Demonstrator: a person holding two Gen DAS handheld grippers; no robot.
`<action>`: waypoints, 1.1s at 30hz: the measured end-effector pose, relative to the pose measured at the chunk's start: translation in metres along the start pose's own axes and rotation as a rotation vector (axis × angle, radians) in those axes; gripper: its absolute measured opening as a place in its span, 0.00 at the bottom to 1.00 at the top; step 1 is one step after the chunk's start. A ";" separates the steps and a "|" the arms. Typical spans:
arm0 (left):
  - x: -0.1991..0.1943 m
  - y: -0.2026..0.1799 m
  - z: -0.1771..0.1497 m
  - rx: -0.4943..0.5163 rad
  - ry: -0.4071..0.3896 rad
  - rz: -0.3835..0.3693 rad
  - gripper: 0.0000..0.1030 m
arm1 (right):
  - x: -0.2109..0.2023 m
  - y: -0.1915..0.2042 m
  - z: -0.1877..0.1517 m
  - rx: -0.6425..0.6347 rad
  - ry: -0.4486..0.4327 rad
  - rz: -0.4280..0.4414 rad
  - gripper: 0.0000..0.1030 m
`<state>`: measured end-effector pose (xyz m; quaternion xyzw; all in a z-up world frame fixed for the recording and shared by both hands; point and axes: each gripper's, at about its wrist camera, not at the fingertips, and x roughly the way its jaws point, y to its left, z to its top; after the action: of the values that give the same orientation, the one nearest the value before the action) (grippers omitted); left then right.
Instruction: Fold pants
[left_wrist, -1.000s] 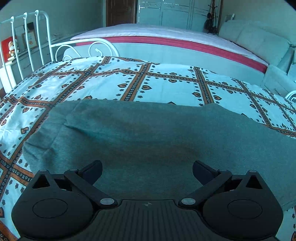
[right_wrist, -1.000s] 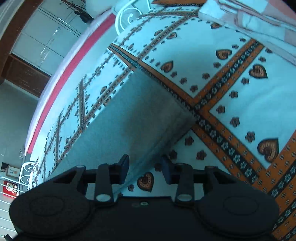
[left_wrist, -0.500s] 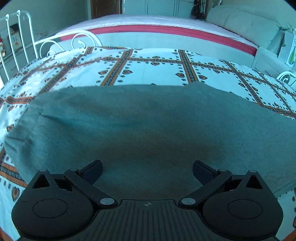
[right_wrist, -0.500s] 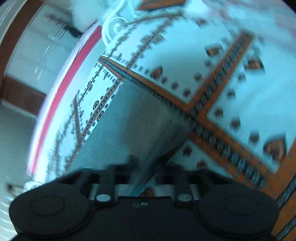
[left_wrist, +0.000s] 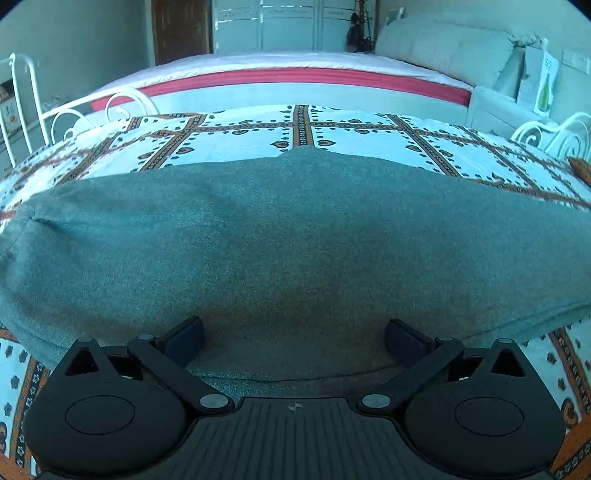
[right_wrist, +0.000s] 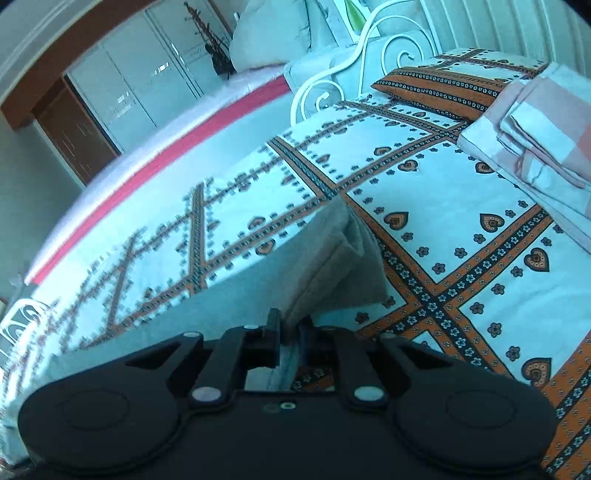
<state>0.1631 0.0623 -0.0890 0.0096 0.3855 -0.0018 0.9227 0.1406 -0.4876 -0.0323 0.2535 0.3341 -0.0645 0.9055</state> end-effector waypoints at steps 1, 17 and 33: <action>-0.001 0.000 0.000 -0.005 -0.002 -0.001 1.00 | 0.001 -0.001 -0.001 0.005 0.008 -0.011 0.01; -0.007 -0.218 0.006 0.001 -0.025 -0.147 1.00 | 0.012 -0.037 -0.003 0.137 0.089 0.003 0.11; 0.002 -0.257 0.005 0.007 -0.023 -0.061 1.00 | 0.025 -0.064 -0.009 0.323 0.142 0.041 0.15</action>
<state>0.1648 -0.1951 -0.0909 0.0010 0.3748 -0.0314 0.9266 0.1363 -0.5365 -0.0806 0.4062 0.3773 -0.0809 0.8283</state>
